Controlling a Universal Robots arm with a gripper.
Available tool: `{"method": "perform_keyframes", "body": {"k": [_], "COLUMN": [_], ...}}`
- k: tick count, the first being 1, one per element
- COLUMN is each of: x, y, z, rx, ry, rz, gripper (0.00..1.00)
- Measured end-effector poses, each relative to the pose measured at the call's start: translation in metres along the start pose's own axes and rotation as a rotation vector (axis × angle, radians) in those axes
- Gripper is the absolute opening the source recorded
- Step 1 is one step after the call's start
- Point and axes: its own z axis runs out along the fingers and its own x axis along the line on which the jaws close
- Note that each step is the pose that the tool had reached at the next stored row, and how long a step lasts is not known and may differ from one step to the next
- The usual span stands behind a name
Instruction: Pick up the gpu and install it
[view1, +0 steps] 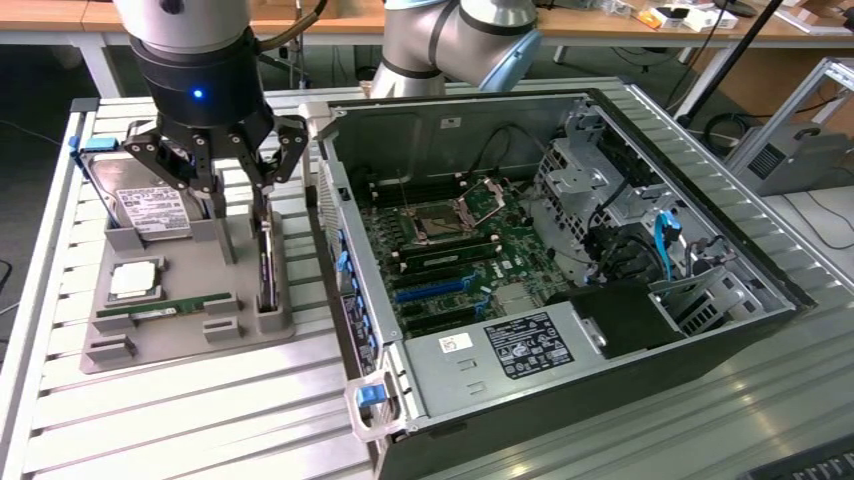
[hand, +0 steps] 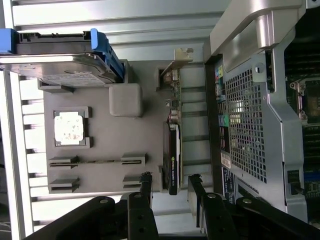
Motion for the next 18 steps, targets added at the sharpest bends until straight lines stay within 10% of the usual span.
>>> {"method": "perform_keyframes", "body": {"k": [18], "x": [0.0001], "y": [-0.0013], "z": [0.0074], "rx": [0.0000], "ry": [0.0000], "rz": [0.000], "gripper": [0.42]}}
